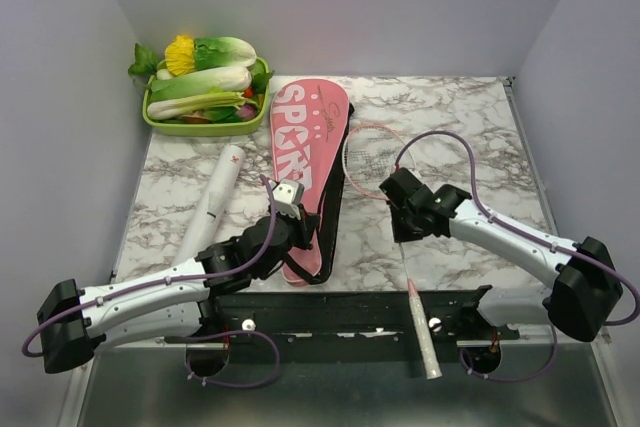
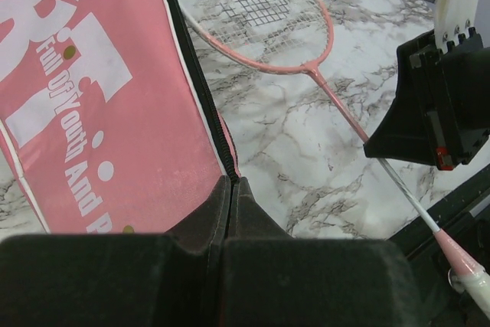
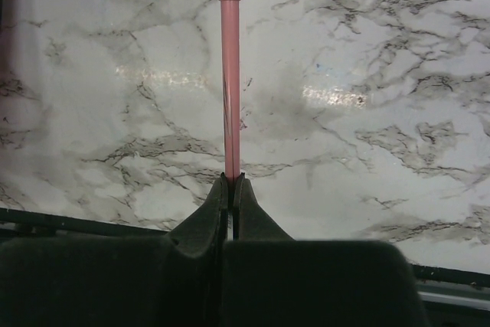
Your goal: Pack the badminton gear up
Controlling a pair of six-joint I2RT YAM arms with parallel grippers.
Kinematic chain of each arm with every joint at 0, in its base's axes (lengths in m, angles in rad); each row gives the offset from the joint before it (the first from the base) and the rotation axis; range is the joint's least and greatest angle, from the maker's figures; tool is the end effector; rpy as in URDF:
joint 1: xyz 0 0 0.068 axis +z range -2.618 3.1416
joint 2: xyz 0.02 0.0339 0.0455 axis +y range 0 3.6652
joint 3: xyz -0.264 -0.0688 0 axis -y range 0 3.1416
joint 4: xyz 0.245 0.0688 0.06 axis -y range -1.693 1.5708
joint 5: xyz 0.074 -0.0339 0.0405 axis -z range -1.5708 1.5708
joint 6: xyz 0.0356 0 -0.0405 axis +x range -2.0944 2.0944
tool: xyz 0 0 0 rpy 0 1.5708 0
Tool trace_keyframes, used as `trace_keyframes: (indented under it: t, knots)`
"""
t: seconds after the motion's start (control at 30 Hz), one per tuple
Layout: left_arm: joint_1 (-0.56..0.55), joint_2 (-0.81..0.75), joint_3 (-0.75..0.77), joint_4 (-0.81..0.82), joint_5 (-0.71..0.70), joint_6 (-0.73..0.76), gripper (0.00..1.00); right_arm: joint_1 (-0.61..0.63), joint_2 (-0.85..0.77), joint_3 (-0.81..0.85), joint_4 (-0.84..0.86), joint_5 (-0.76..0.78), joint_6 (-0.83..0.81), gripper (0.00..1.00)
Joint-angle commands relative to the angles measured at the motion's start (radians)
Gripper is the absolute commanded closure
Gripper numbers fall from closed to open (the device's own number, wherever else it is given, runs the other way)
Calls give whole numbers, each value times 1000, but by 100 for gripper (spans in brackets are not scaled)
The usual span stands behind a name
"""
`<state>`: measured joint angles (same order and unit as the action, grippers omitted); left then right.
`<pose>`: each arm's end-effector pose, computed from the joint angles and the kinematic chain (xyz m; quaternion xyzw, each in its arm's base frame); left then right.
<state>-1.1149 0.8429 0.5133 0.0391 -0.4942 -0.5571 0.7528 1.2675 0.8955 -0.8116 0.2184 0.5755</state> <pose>0.1017 -0.1690 0.2579 0.0736 0.7878 -0.2982 0.5338 0.1748 0.1532 0.2316 -0.0655 0.9735 0.0337 0.2165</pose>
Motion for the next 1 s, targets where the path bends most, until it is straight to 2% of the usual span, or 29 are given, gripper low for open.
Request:
trace_keyframes:
  t: [0.0,0.3,0.67,0.97]
  knots:
    - [-2,8,44,22,-43,11,100,45,49,17,32,-50,4,99]
    - [-2,21,51,13,-27,16,100,89,131,109,81,-105,1,99]
    - [0,18,31,10,11,5,100,115,234,238,127,-96,3,99]
    - [-3,21,8,22,72,-18,100,112,527,514,157,44,-3,99]
